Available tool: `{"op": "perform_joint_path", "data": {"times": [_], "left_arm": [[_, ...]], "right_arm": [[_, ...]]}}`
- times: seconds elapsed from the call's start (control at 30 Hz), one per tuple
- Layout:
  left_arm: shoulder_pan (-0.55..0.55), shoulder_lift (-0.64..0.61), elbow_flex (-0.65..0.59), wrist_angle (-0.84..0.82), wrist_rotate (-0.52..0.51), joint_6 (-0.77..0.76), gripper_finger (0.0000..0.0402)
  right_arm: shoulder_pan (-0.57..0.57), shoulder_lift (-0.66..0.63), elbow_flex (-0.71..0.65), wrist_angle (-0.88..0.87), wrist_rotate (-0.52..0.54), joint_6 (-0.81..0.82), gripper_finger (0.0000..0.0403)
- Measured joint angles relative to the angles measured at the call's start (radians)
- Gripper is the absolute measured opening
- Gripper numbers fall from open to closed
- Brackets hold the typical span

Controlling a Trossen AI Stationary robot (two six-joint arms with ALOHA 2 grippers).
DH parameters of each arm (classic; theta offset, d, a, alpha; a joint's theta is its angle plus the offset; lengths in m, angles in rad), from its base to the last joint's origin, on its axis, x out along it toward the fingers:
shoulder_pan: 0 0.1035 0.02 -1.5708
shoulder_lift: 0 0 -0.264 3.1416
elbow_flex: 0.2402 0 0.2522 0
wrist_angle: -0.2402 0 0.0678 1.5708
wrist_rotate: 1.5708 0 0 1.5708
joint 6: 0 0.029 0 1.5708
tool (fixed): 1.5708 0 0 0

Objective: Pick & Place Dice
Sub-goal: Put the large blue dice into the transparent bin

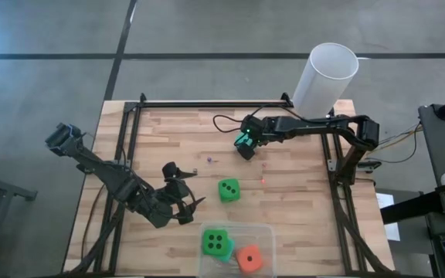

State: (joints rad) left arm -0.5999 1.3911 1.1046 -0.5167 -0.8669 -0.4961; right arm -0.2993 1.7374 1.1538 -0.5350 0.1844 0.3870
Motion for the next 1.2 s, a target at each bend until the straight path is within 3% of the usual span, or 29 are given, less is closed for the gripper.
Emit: {"op": "perform_joint_path", "data": {"times": [0.23, 0.6, 1.2], "left_arm": [[0.000, 0.000, 0.000, 0.000, 0.000, 0.000, 0.0382], [0.000, 0.000, 0.000, 0.000, 0.000, 0.000, 0.0388], [0.000, 0.000, 0.000, 0.000, 0.000, 0.000, 0.0386]], "right_arm": [[0.000, 0.001, 0.000, 0.000, 0.001, -0.001, 0.0397], [0.000, 0.001, 0.000, -0.001, 0.002, -0.002, 0.0338], [0.000, 0.001, 0.000, 0.000, 0.001, 0.000, 0.0337]]}}
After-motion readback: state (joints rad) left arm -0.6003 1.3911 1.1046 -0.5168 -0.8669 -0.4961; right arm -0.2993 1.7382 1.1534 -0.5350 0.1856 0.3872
